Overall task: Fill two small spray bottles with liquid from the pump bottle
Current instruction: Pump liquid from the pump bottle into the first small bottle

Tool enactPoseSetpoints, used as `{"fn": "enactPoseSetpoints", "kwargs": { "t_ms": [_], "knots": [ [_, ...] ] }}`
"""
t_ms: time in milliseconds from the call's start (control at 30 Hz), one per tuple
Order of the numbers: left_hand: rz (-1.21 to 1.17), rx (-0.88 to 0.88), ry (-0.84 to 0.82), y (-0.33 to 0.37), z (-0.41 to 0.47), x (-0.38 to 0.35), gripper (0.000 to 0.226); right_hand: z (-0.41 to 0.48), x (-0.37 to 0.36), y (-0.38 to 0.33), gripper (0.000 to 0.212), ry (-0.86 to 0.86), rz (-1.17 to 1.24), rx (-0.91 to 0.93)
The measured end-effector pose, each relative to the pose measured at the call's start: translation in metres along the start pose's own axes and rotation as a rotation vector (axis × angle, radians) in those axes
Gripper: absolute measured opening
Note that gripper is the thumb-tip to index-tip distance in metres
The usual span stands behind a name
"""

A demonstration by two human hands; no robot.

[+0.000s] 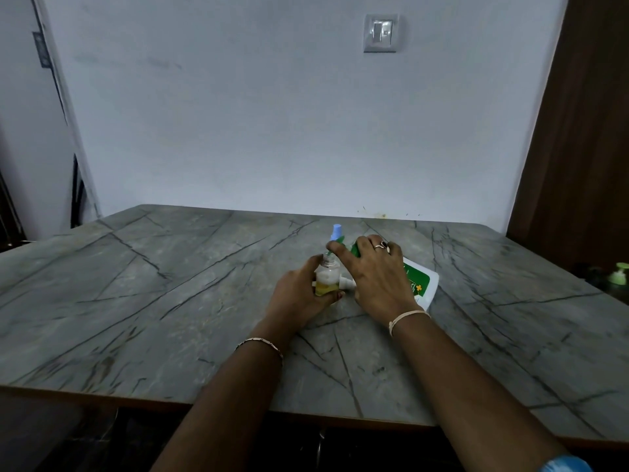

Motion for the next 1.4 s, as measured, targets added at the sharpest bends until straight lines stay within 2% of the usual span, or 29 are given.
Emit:
{"fn": "enactPoseSetpoints", "kwargs": {
  "t_ms": [200,567,733,1000,1167,1400],
  "knots": [
    [-0.008,0.009,-0.008,-0.0006,0.0000,-0.0014,0.078,-0.0030,-0.0040,0.0016,0.087,-0.074,0.020,0.015],
    [-0.002,0.000,0.006,0.0022,-0.0015,0.0011,0.078,-0.0026,-0.0041,0.0014,0.087,-0.044,0.023,0.008],
    [0.006,-0.006,0.008,0.0011,0.0000,0.0001,0.076,-0.0016,-0.0033,0.0018,0.082,-0.122,0.056,-0.004],
    [0.019,0.006,0.000,0.0016,-0.0004,-0.0001,0.078,-0.0011,-0.0016,0.0004,0.082,-0.063,0.048,0.000],
    [0.028,0.017,-0.014,0.0007,-0.0002,-0.0024,0.078,-0.0029,-0.0008,0.0019,0.081,-0.126,0.072,0.005],
    [0.033,0.009,-0.018,0.0006,-0.0002,-0.0029,0.078,0.0001,0.0006,-0.0004,0.079,-0.072,0.080,-0.019]
  ]
}}
Point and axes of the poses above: each hand's wrist, its own z-axis towards the middle knuckle, its own x-axis out of the back of the hand, y = z × x, the point moved 7 cm from there along z, towards the middle knuckle, and after that the axes turned 5 degrees about y, right-handed, at the moved point
